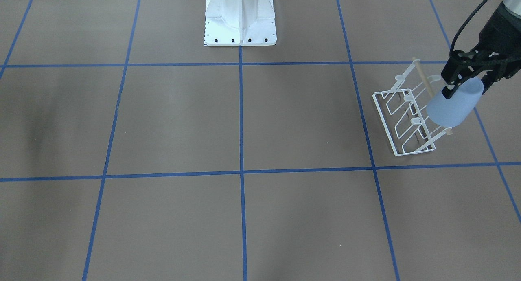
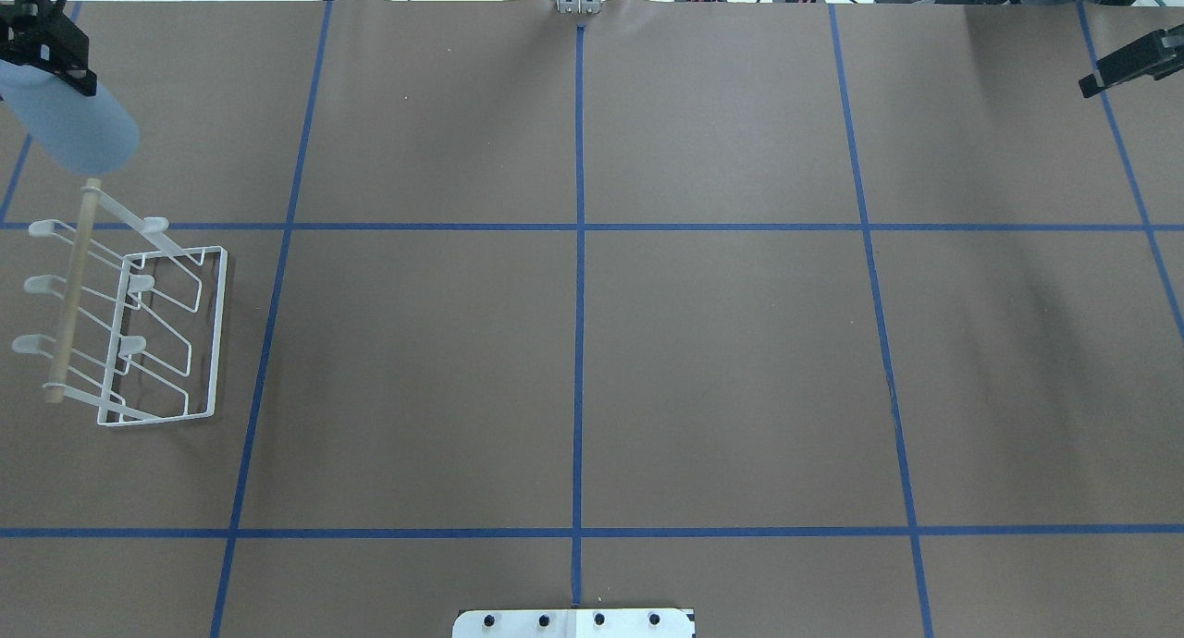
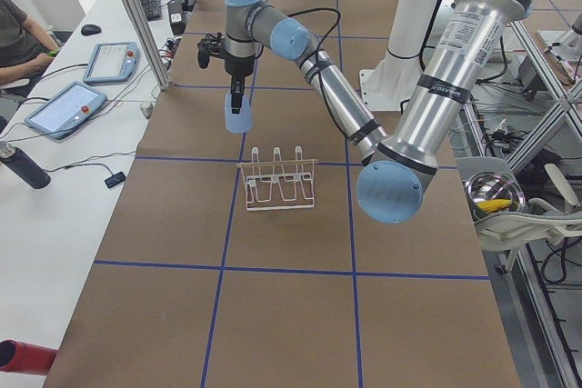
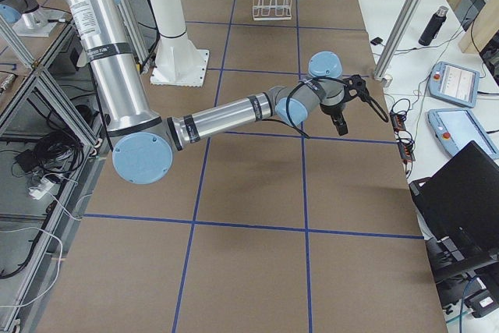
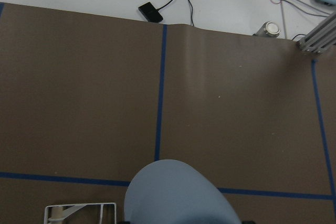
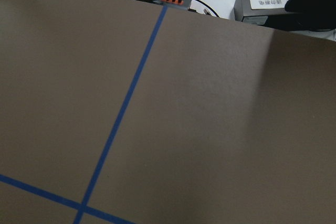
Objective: Hang cup on cup holder
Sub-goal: 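Carry the cup with the left gripper above the wire rack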
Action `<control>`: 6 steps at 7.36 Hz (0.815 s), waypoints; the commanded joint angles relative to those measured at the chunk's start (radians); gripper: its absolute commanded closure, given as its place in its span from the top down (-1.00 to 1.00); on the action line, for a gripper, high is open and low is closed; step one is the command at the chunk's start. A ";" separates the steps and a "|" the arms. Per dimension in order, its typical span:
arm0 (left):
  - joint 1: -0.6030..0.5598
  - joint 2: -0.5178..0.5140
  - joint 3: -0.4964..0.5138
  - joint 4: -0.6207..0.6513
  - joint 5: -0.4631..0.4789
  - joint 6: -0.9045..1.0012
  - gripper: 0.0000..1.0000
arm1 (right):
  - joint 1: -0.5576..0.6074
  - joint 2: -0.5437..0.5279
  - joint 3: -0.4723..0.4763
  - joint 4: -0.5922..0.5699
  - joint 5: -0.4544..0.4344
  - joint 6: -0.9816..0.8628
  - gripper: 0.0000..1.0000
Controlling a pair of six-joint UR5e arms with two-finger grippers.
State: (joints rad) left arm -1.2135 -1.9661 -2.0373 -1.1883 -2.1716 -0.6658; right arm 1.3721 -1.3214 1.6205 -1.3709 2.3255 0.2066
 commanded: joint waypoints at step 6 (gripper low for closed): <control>0.063 -0.031 0.195 0.019 -0.094 0.022 -1.00 | 0.010 -0.007 0.099 -0.392 0.005 -0.191 1.00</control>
State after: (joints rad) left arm -1.1596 -1.9941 -1.8462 -1.1686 -2.2645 -0.6409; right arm 1.3817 -1.3285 1.7178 -1.7603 2.3282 0.0164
